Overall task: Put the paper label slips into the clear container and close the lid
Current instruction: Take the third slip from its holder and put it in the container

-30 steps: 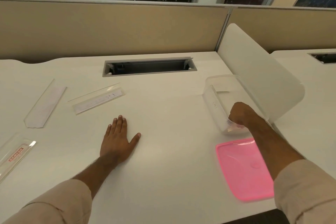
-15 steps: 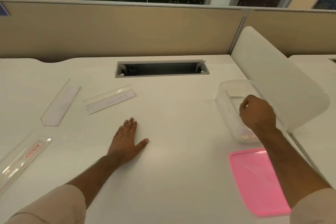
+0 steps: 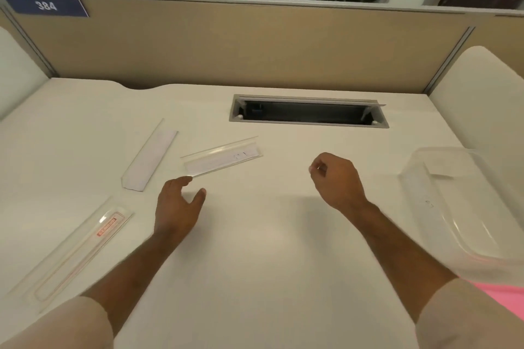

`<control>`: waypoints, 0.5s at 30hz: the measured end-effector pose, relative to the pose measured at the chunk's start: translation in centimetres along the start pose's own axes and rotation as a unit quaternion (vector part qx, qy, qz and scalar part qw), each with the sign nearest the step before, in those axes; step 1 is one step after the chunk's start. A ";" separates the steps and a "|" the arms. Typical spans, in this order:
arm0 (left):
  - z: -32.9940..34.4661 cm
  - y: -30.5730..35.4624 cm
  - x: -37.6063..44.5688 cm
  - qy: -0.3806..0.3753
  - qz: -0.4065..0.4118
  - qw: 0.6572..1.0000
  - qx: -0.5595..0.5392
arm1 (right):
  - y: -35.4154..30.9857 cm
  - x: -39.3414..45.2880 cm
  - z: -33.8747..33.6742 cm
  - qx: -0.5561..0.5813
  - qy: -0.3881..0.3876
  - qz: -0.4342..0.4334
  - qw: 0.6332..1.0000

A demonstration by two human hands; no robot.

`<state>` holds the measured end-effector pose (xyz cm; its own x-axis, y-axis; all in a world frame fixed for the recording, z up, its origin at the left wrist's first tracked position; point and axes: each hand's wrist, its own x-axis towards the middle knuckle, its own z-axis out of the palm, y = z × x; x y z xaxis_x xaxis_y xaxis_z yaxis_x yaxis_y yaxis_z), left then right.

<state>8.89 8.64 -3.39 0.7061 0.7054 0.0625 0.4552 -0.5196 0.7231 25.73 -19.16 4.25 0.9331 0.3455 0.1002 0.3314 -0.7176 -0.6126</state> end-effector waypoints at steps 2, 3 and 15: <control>-0.5 -0.3 1.4 0.010 -0.045 0.998 -0.041 | -1.1 1.5 2.2 0.028 -0.023 0.010 0.999; -0.7 -0.4 2.1 0.012 -0.070 0.996 -0.057 | -1.6 2.2 3.2 0.039 -0.030 0.016 0.999; -0.4 2.0 9.6 0.008 -0.275 0.936 -0.218 | -4.9 10.3 10.6 0.174 -0.057 0.178 0.967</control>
<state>16.34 14.61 -1.09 0.4191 0.8178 -0.3944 0.4800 0.1692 0.8608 32.27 -5.64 0.00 0.9514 0.1927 -0.2400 -0.0931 -0.5631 -0.8212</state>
